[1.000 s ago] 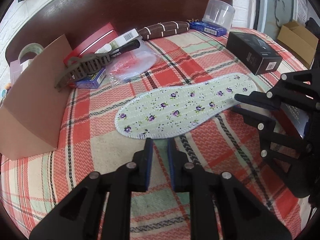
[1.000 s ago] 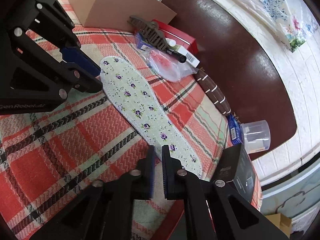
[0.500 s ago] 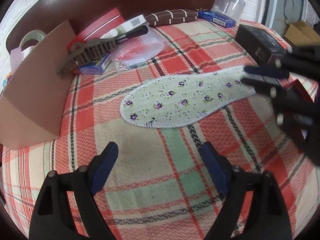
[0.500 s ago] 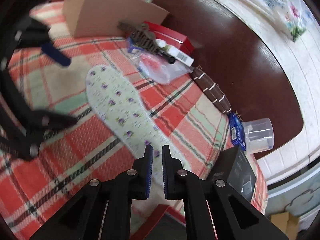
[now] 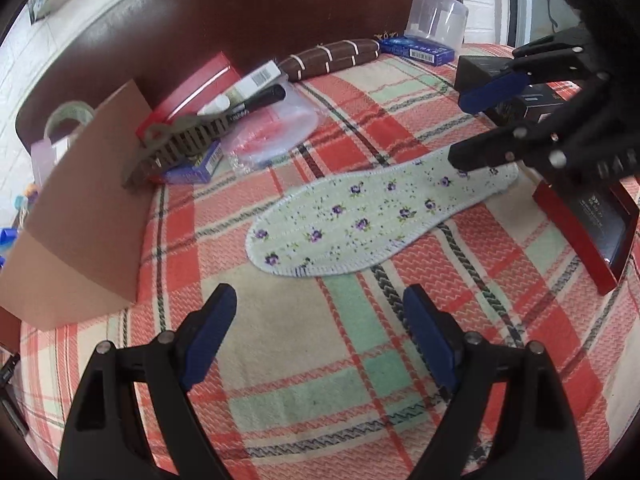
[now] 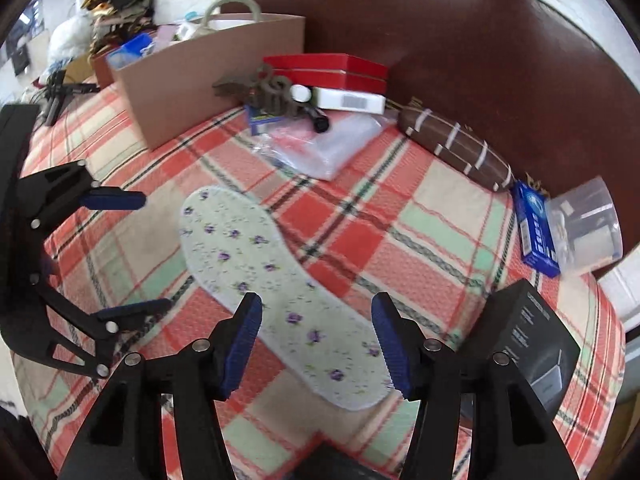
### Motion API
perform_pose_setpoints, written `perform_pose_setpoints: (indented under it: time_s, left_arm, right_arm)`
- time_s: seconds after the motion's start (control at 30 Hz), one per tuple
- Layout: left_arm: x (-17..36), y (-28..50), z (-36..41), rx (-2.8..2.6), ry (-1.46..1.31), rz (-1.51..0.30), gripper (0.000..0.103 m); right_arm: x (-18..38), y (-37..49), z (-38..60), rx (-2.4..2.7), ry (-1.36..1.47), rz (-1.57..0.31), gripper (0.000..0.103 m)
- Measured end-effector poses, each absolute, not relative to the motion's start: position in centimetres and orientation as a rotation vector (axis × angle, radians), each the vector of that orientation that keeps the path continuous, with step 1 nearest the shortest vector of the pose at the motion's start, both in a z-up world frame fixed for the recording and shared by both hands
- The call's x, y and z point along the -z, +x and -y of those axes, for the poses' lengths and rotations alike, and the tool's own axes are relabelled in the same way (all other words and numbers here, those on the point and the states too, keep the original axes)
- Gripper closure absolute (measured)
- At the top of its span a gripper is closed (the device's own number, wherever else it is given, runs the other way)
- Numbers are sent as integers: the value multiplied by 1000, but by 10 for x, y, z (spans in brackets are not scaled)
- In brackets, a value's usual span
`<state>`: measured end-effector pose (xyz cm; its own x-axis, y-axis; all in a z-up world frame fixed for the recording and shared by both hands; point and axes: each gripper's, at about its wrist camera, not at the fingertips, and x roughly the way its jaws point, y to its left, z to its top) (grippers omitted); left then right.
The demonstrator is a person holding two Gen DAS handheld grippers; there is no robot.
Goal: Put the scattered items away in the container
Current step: 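Grasp the insole edge with the left gripper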
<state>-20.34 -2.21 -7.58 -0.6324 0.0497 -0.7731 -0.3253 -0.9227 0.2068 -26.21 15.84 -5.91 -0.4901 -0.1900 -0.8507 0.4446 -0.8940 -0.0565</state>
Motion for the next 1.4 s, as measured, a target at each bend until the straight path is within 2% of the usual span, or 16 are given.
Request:
perform_pose_setpoints:
  time_s: [0.17, 0.27, 0.47, 0.53, 0.7, 0.93, 1.07, 1.2, 1.3, 1.37, 1.4]
  left_arm:
    - [75, -213, 21, -2623, -1237, -471, 17]
    - [73, -216, 20, -2642, -1213, -466, 17]
    - [68, -227, 36, -2666, -1230, -407, 17]
    - [67, -233, 45, -2672, -1254, -384, 17]
    - [68, -248, 70, -2633, -1334, -240, 17]
    - [78, -261, 80, -2574, -1423, -232, 17]
    - [86, -269, 77, -2542, -1404, -169, 17]
    - [91, -275, 71, -2536, -1383, -120, 14]
    - [91, -277, 63, -2513, -1358, -109, 16]
    - [90, -275, 56, -2502, -1332, -133, 21]
    - [90, -273, 51, -2496, -1316, -156, 27]
  right_arm:
    - [73, -277, -197, 2371, 1475, -140, 45]
    - [69, -272, -210, 2363, 1443, 8, 45]
    - [70, -266, -233, 2235, 1486, 443, 45]
    - [75, -261, -238, 2196, 1500, 518, 45]
    - [81, -253, -254, 2229, 1523, 549, 45]
    - [95, -256, -266, 2210, 1565, 579, 45]
    - [97, -264, -261, 2195, 1533, 581, 35]
    - [94, -267, -251, 2206, 1509, 539, 35]
    - [93, -267, -238, 2239, 1492, 459, 35]
    - [92, -267, -233, 2264, 1489, 410, 36]
    - [91, -266, -233, 2285, 1498, 385, 39]
